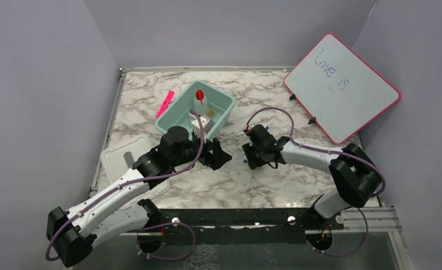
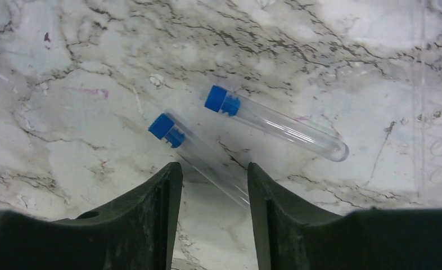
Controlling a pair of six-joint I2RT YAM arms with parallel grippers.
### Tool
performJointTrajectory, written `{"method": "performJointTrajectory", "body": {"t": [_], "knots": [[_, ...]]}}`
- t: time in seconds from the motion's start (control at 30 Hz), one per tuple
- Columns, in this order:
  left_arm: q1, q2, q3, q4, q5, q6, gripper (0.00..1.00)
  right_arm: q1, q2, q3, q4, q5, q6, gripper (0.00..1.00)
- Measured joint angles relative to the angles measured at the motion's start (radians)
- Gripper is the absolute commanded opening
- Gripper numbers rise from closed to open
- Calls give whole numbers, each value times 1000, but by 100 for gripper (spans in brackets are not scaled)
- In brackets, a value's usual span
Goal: Organize the chemistry lab equipment
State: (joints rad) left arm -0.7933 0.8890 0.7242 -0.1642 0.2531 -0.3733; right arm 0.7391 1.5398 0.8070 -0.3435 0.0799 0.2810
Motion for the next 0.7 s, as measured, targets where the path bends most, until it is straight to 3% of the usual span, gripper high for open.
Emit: {"method": "performJointTrajectory", "body": {"t": [0.23, 0.27, 0.37, 0.43, 0.7], "knots": [[0, 0, 0, 0, -2, 0, 81, 33, 45, 45, -14, -8, -14, 43], [0, 0, 0, 0, -3, 0, 81, 38, 58, 58, -14, -8, -21, 39], [0, 0, 0, 0, -7, 0, 81, 53, 96, 96, -13, -8, -43, 14], [0, -1, 0, 0, -10, 0, 81, 60, 121, 125, -17, -6, -51, 9], [0, -4, 0, -2, -26, 3, 81, 65, 123, 155, -55, 21, -11, 5]]}}
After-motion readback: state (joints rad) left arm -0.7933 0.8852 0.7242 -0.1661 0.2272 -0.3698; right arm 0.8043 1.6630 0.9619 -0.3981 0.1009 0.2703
